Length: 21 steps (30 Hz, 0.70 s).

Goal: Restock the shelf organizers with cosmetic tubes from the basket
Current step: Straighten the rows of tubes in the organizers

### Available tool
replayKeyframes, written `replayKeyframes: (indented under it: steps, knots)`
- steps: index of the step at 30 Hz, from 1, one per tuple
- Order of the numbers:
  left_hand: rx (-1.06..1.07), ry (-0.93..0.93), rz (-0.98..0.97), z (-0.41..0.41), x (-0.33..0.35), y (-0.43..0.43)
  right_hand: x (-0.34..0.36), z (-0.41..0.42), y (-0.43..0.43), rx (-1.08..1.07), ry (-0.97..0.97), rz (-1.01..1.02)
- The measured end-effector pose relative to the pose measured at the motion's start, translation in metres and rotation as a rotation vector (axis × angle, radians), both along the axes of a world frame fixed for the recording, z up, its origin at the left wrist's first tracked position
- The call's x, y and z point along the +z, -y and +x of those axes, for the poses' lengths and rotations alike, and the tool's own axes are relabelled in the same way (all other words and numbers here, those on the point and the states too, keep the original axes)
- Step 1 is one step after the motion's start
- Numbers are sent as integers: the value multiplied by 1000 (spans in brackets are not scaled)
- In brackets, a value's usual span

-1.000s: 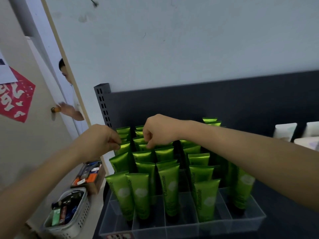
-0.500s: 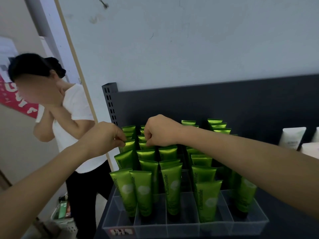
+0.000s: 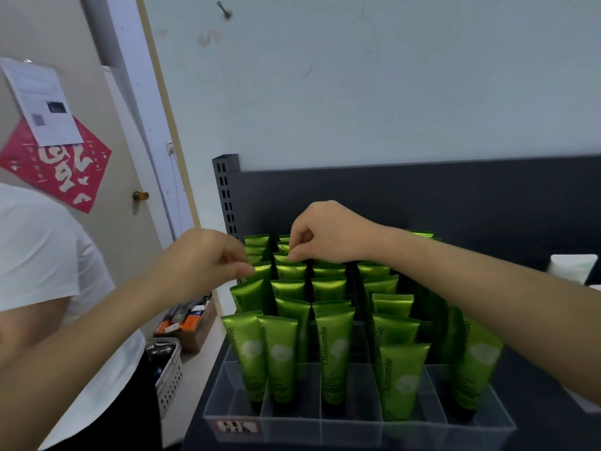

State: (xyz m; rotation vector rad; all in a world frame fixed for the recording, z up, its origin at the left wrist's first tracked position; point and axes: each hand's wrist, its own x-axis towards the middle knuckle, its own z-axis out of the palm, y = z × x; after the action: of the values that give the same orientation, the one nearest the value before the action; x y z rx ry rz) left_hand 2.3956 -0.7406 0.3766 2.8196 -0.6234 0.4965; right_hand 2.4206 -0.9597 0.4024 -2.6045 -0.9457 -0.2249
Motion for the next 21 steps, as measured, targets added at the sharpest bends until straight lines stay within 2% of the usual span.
replayKeyframes:
  steps: [4,8,15,18,21]
  knots:
    - [28,-159,172,-7,-10,3,-1,-12,-7,42,-39,-61]
    - [33,-111,189,-7,-9,1,-9,-18,-13,79,-44,-173]
    - [52,-86,285,-9,-10,-4,-14,-23,-20,77,-29,-207]
    - [48,-120,220,-13,-7,-7,-13,-24,-20,67,-27,-209]
    - [37,-52,68,-25,0,-8,-11,-26,-19,46,-21,-186]
